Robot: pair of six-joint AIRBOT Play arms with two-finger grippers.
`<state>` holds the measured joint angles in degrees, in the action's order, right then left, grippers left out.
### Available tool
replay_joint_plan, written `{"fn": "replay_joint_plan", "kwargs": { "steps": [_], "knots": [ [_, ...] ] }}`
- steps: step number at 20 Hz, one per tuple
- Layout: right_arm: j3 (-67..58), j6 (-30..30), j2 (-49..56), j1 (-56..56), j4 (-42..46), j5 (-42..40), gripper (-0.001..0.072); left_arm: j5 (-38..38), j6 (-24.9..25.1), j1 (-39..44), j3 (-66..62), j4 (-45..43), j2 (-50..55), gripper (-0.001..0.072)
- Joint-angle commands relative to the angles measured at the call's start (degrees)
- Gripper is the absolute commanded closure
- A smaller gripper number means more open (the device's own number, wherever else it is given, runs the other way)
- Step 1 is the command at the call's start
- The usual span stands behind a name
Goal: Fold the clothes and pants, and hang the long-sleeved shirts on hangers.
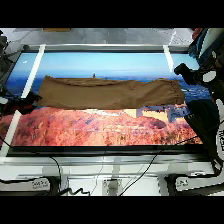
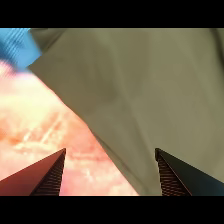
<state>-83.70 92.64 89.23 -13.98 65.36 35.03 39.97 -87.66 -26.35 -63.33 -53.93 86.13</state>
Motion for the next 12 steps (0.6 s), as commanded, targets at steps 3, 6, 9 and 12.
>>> {"fn": "replay_joint_plan", "kwargs": {
  "steps": [3, 6, 9, 12],
  "knots": [
    [0.0, 0.0, -0.2, 0.1, 0.2, 3.1, 0.0032, -8.6, -1.6, 0.0, 1.9, 7.0, 5.1, 0.0069],
    [0.0, 0.0, -0.2, 0.1, 0.2, 2.9, 0.0032, -11.2, -1.5, 0.1, 1.9, 9.2, 7.8, 0.0069],
    [0.0, 0.0, -0.3, 0.1, -0.7, 3.1, 0.0032, -17.1, -1.2, 1.9, 1.9, 10.5, 9.8, 0.0076],
    [-0.1, 0.0, -0.7, 0.1, -0.8, 5.0, 0.0032, -27.6, 5.1, 5.5, 1.8, 10.5, 10.1, 0.0083]
  ]
}}
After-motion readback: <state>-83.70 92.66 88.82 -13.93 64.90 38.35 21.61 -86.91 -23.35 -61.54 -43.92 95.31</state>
